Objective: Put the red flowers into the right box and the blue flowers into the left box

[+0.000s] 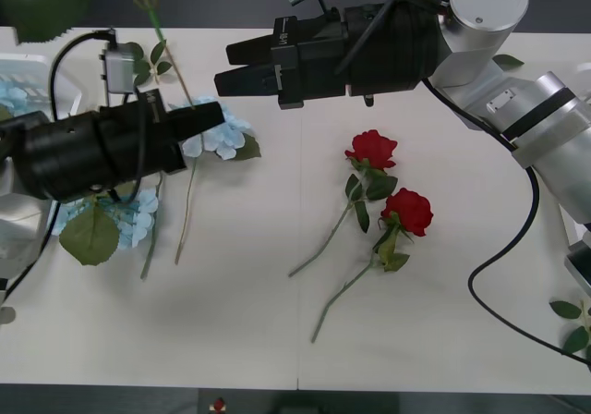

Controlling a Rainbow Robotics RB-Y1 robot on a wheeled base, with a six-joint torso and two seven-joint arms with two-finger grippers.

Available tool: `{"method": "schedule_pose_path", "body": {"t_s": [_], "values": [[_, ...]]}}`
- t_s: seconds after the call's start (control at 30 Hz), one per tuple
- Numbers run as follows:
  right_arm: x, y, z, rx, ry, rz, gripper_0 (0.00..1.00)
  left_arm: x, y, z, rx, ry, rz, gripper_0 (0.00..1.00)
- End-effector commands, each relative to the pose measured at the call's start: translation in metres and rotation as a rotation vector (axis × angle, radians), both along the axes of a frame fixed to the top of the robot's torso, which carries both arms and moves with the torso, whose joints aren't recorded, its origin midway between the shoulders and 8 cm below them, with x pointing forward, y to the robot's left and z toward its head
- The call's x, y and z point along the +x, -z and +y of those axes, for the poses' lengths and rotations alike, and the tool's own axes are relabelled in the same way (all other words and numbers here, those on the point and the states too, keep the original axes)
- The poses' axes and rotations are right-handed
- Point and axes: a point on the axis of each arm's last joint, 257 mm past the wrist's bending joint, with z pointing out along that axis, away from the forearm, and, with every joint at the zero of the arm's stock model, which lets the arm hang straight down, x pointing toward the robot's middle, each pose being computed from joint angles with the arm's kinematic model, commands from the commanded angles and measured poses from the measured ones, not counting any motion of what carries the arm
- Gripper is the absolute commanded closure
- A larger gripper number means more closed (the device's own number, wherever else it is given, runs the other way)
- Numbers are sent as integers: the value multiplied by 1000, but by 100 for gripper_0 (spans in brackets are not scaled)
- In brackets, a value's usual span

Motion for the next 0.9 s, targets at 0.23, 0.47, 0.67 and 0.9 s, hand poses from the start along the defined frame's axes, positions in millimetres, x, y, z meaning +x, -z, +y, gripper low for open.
{"method": "schedule_pose_path", "body": {"t_s": [0.23, 0.47, 0.67, 0.9], "values": [[3, -8, -51, -137, 3, -165, 22, -31, -29, 128, -22, -66, 298, 100], [10, 37, -133, -398, 60, -223, 21, -40, -43, 230, -6, -289, 425, 100], [7, 80, -198, -569, 123, -128, 21, -26, -23, 330, 62, -545, 497, 100], [-6, 121, -227, -654, 314, 301, 21, -6, 1, 446, 239, -897, 463, 100]]}}
